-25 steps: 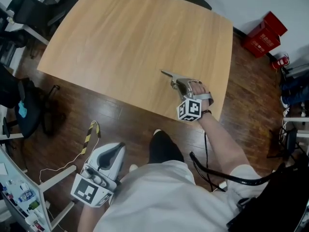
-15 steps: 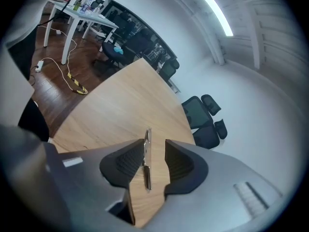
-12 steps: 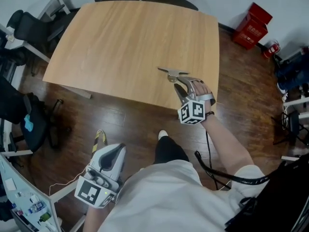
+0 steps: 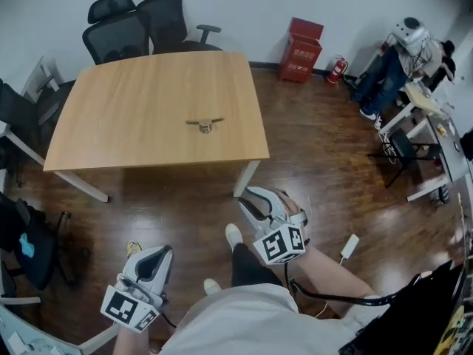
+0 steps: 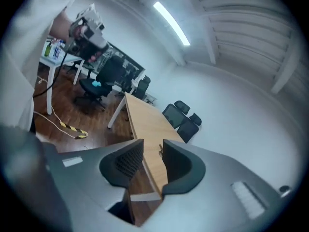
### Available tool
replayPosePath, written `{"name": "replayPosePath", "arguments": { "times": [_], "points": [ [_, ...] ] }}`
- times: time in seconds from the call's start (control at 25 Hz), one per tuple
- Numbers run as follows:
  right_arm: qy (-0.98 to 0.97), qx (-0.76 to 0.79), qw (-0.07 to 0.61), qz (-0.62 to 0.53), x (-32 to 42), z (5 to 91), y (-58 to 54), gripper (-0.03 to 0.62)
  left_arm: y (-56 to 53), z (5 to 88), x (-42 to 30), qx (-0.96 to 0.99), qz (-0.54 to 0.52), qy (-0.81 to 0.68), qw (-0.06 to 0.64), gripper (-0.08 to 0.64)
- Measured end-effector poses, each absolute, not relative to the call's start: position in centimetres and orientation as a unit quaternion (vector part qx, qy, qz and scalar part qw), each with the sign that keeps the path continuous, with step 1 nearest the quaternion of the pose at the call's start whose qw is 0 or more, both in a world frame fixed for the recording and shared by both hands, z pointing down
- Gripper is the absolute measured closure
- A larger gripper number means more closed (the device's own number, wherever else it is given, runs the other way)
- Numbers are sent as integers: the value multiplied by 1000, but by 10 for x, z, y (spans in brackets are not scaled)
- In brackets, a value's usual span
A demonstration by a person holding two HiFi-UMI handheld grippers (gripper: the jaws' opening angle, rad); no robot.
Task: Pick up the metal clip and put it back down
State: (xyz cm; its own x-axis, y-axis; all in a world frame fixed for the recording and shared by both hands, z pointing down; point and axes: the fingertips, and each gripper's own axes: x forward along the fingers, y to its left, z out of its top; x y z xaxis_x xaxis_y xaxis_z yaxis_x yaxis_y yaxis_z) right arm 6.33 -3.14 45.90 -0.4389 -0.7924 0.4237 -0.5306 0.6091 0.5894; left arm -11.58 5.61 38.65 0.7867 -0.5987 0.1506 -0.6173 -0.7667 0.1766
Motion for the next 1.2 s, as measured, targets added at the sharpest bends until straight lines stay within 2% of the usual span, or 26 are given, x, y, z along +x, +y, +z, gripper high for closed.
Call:
{"name": "replayPosePath", "arguments": {
  "times": [0.2,0.44,0.88,1.2],
  "points": [
    [-837,430,316,-119,83,437,69,465,89,392,-98,945,47,-305,105,560],
    [-845,457,265,-81,109,416,137,468,117,401,-61,953,58,-282,91,560],
    [-838,469,256,-111,204,384,253,471,208,363,53,961,46,-268,52,560],
    [-847,465,242,-88,201,397,297,476,262,360,56,957,65,-277,57,560]
  ]
}}
